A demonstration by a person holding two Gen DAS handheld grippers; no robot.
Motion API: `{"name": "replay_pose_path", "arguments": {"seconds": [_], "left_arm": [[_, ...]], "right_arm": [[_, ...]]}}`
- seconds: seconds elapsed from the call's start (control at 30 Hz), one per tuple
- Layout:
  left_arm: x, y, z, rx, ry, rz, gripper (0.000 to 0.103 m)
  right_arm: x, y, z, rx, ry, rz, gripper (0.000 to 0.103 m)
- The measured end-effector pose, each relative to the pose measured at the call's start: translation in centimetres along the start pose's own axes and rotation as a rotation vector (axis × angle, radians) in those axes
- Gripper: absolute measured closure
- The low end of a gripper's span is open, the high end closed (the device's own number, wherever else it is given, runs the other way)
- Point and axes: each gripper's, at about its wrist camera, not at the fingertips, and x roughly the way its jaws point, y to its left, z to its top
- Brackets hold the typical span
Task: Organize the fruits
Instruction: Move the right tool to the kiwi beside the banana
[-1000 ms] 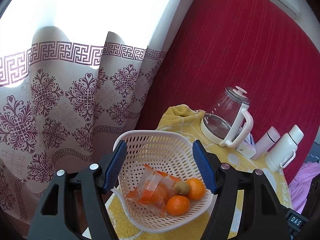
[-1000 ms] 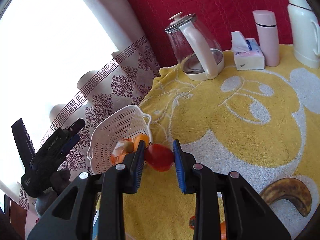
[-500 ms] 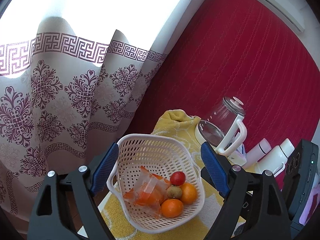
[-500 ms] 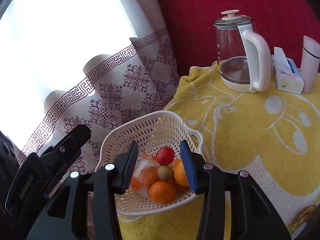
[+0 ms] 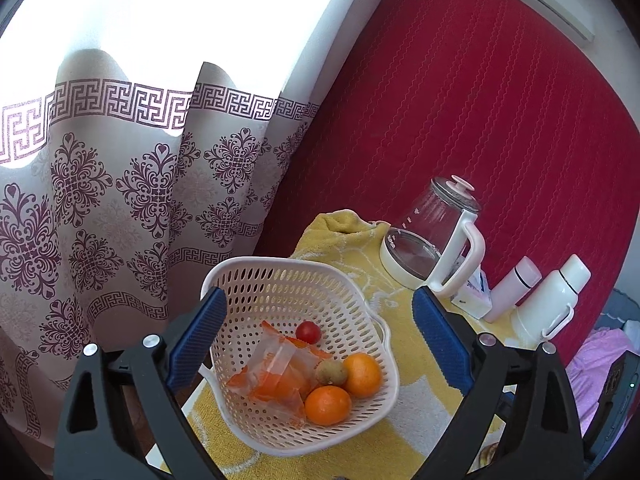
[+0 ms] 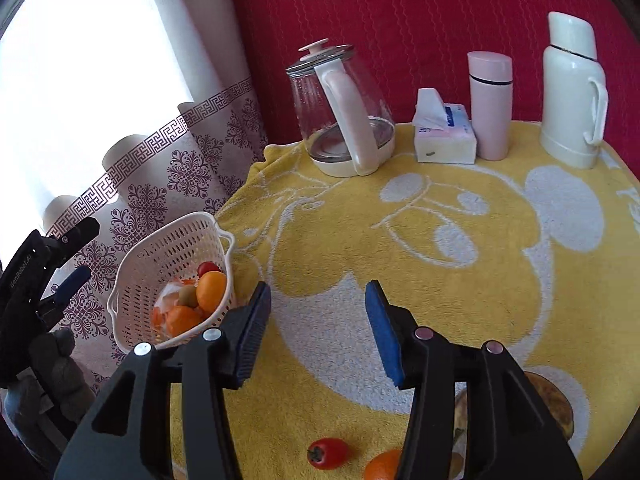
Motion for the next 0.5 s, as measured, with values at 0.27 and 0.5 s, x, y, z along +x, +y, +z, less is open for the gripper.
{"name": "replay_pose_path", "arguments": {"seconds": [0.27,0.5], "left_arm": [[0.2,-2.3,-1.3,0.064,0.017,-0.011,0.008],[0.2,-3.9,-2.2,0.107,0.028,-0.024,0.008]], "right_arm": [[-2.5,-4.7,-2.8,0.064,0.017,-0.040,0.050],[-4.2,-3.9,-5.9,-0.031,0.035,-0.040,0.050]]}}
